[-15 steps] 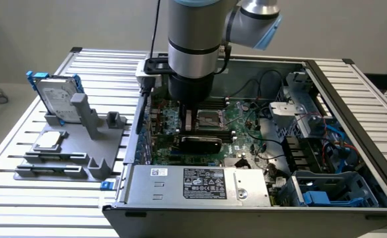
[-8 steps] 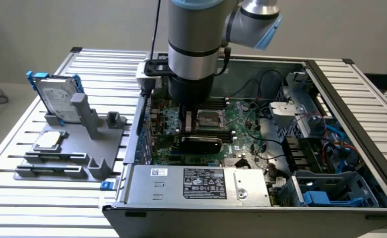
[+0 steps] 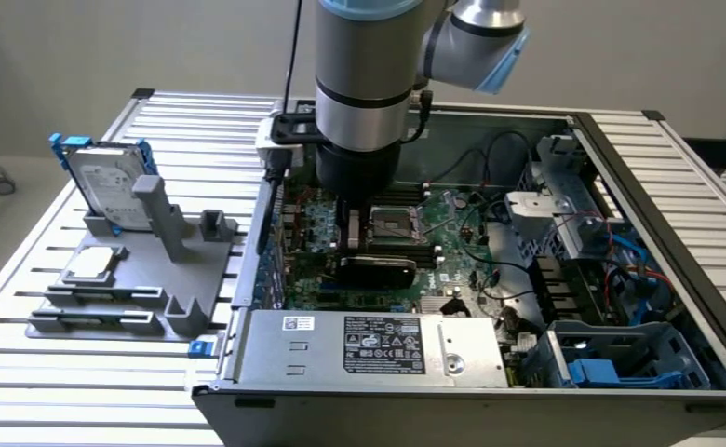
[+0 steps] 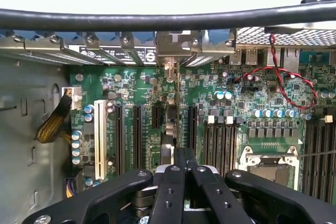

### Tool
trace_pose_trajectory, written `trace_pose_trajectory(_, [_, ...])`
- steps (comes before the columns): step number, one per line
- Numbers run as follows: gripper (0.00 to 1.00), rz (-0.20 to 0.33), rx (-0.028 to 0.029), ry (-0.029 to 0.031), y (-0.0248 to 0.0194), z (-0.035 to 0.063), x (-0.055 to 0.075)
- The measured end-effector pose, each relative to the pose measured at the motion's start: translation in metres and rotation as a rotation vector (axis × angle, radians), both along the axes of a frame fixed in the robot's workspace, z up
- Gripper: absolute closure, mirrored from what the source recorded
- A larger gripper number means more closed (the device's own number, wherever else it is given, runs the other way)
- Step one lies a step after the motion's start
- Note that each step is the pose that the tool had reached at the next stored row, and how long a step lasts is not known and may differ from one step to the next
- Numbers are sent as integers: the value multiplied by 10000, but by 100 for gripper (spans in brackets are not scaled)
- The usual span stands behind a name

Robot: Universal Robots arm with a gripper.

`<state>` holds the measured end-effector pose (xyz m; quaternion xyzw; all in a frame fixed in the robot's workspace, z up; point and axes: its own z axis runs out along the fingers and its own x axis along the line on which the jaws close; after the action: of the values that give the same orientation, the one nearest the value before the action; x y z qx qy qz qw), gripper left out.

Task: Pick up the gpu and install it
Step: 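Press down on the gpu until it lock into place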

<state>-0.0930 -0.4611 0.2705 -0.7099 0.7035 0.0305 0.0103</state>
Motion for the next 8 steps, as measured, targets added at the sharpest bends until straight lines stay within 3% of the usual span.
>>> trace_pose_trajectory(8, [89, 8, -6, 3, 6, -17, 0])
